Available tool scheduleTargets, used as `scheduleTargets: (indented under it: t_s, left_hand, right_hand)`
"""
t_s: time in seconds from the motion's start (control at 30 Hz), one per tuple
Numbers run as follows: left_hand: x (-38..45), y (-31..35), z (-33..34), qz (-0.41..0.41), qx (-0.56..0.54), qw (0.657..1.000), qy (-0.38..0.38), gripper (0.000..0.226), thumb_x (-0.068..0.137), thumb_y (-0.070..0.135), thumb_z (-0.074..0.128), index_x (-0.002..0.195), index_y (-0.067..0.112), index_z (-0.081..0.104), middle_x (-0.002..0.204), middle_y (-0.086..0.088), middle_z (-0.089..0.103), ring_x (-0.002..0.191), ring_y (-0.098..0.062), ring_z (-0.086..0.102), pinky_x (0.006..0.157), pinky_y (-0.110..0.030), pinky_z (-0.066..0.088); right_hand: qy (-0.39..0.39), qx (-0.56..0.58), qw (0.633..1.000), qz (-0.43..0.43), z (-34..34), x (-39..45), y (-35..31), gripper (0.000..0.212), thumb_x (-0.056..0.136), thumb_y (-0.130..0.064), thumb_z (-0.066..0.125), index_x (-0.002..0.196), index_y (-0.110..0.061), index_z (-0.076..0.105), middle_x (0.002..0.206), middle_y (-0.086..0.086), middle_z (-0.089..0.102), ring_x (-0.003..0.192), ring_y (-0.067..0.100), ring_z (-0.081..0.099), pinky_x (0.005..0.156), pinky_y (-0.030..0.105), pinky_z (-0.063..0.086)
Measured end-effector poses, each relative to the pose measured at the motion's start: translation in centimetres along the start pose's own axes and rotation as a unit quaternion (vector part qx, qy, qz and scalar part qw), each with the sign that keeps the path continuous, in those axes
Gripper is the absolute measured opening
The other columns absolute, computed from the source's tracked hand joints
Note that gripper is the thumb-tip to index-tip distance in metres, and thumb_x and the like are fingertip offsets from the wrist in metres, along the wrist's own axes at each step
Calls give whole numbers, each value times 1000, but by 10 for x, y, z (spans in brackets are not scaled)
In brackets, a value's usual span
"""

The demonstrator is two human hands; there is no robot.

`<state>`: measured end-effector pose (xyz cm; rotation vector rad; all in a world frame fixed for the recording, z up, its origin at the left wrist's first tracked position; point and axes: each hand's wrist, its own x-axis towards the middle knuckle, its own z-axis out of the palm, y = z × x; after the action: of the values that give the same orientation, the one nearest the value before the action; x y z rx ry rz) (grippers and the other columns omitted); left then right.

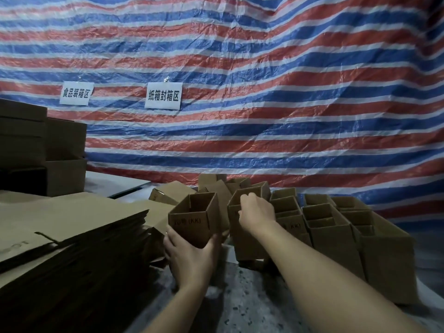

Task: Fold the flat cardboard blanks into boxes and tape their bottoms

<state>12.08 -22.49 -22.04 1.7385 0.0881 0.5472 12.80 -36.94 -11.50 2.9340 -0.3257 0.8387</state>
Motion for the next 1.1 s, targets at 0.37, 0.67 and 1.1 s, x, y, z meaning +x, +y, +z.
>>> scheduleTargets:
  t_s: [0.37,0.67,1.1]
  left_hand:
    - [18,-5,52,23,48,998,-22,128,68,53,84,156,13,1,158,-17,20,144,-36,21,112,-52,31]
    - [27,-4,55,-1,83,995,-52,132,68,59,81,156,18,-8,161,-13,13,146,-35,19,107,-54,38]
    - [15,-10,40,85,197,965,-150,13,94,31,59,88,22,53,96,1,56,84,-14,54,79,-34,53]
  right_hand:
    - [-30,20,999,-32,9,-3,2,31,97,-25,62,126,-17,55,122,5,54,107,29,63,68,35,41]
    - [-60,11,998,-25,7,-24,18,60,97,-24,57,151,-18,32,163,6,20,129,30,51,90,42,52]
    - [-84,8,996,-13,-36,-74,39,57,99,-30,49,152,-17,30,157,8,30,126,30,53,91,42,49]
